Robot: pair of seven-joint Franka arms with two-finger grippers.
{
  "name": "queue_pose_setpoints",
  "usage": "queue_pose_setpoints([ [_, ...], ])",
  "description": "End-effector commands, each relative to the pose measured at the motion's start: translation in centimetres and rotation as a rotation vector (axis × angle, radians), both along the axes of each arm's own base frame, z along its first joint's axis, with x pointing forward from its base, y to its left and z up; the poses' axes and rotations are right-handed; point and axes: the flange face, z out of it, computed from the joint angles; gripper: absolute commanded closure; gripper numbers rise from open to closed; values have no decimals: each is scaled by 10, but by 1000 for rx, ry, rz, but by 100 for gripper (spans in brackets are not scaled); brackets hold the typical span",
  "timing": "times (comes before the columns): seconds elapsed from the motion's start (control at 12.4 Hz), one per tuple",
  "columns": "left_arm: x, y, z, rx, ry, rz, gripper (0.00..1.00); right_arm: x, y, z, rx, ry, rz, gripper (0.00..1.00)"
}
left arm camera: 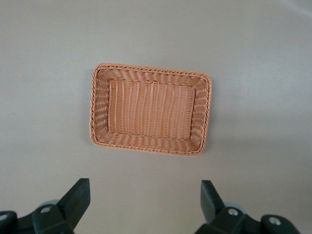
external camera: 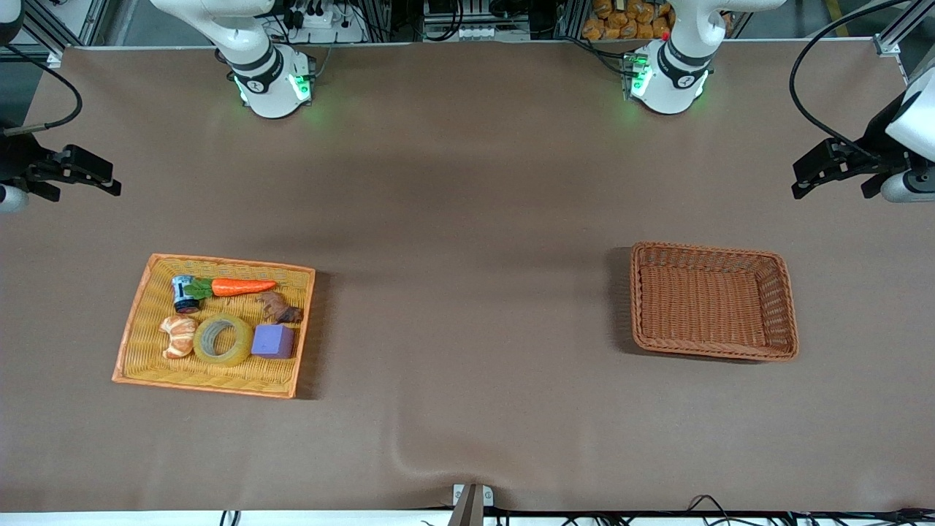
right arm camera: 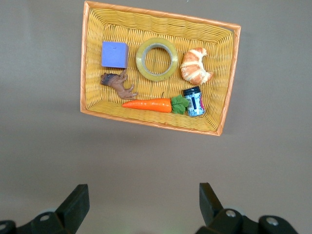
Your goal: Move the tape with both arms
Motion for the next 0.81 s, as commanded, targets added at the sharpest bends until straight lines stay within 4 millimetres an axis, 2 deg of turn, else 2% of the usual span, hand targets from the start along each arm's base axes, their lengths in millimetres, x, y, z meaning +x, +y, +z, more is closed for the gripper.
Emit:
queue_pose_setpoints([
  [0.0,3,1,2,7,-2,-9,0,3,0,4,-11,3,-6,0],
  [0.24,2,2,1,7,6,-6,0,2,-8,4,-12,2,-21,0],
  [0.48,3,2,-5,8,29,-12,0,7,-6,-3,-12,8,-15,0],
  [0.65,5,1,-11,9,40,-9,0,29,1,-34,-15,11,-3,0],
  [0.73,5,0,-14,9,46,-9,0,41,1,-57,-10,20,5,0],
])
